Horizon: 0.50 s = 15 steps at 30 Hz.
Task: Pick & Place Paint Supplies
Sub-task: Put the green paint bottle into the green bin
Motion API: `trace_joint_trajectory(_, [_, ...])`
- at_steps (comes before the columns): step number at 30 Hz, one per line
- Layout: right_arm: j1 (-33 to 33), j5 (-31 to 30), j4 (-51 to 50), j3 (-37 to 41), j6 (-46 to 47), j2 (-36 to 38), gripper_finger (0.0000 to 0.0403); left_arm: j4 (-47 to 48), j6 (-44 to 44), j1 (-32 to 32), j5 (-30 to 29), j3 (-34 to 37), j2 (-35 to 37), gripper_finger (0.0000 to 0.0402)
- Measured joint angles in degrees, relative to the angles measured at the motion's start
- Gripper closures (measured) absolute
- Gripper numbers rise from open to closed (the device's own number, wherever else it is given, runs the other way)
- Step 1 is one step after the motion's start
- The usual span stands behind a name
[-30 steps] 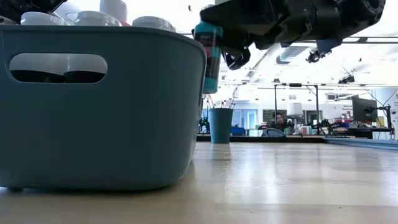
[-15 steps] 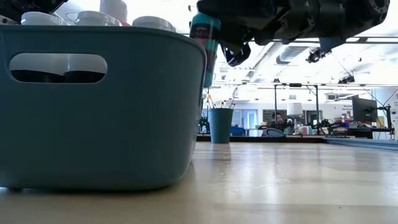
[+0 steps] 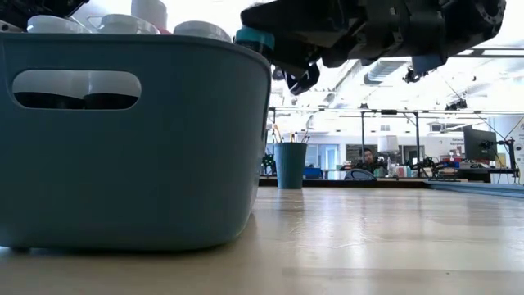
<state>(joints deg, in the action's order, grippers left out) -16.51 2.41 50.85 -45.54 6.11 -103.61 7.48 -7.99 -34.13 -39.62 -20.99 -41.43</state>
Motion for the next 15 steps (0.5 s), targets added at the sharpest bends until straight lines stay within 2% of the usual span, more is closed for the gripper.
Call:
trace_joint_trajectory(6, [-0.1,-0.14,3.49,-0.15,0.05,-3.73,0.0264,-0.01,-0.02,0.0,-0.01,0.0,0.0,0.0402])
trace_joint_trajectory(15, [-0.11,-0.69,2.94,-0.44,0.16,-5.68,0.0264,0.07,0.02,0.0,-0.01,0.0,-0.02,0.0402])
